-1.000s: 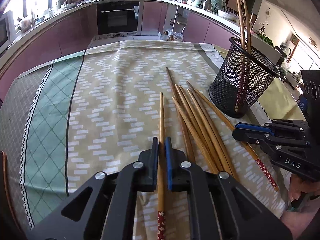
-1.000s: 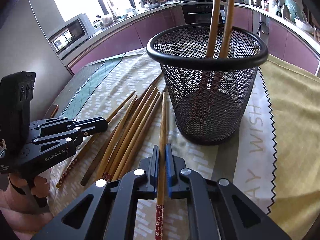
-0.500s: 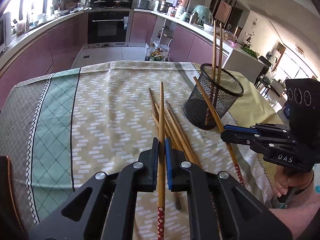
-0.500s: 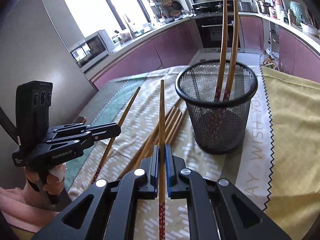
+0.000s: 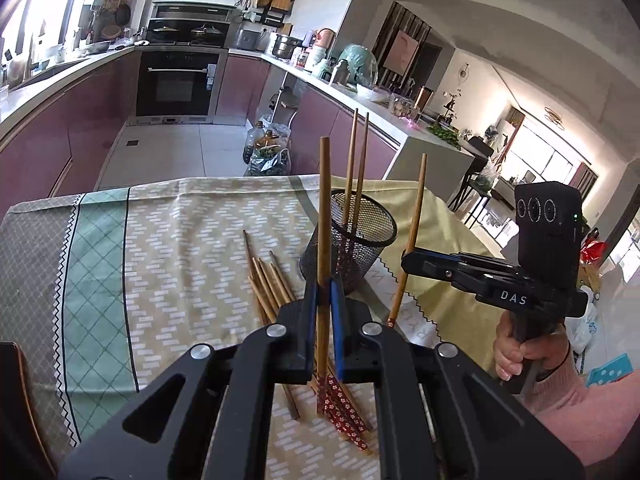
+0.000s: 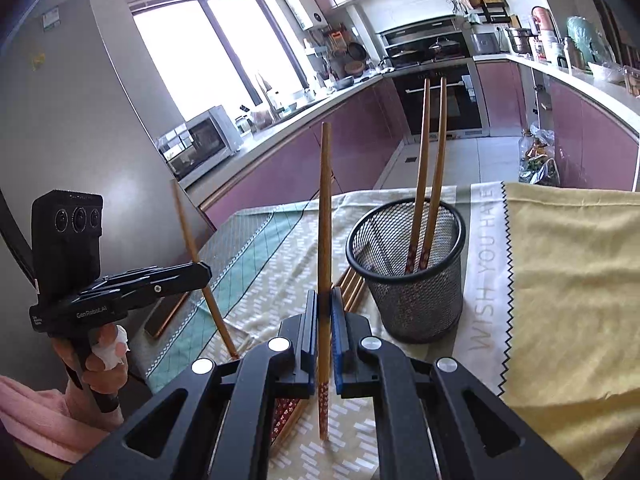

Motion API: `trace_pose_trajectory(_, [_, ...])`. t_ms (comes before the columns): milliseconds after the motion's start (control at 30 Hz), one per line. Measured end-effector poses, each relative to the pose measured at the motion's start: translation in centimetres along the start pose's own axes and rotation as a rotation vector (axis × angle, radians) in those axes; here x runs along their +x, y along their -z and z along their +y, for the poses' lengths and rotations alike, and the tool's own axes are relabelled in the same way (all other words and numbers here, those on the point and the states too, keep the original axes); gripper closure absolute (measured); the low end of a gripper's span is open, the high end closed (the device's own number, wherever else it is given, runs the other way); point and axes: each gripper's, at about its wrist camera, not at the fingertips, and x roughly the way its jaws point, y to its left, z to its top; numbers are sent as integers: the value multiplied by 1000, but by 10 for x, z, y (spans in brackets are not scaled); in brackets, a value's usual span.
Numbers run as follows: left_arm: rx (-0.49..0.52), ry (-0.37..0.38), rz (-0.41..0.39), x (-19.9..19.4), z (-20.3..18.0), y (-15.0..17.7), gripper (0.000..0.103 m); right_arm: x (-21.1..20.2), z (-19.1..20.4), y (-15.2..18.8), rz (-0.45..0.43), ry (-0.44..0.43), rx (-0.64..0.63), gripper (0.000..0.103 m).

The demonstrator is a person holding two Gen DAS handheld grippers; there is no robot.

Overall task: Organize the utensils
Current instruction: 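Carry the left gripper's chopstick into the mesh cup while the right gripper inserts its own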

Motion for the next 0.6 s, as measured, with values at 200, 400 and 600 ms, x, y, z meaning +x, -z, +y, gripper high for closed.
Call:
trace_pose_trajectory(200, [9,24,-55,-14,-9,-15,96,-16,-2,-10,-52,3,-9,97])
trace_pose_trajectory(400, [30,39,-123,-17,-21,-41,96,-37,-5,-33,-128,31,-30,97])
trace_pose_trajectory(600, [45,74,-186,-19,-37,-81,96,-54,-5,-62,-213,64,-64,97])
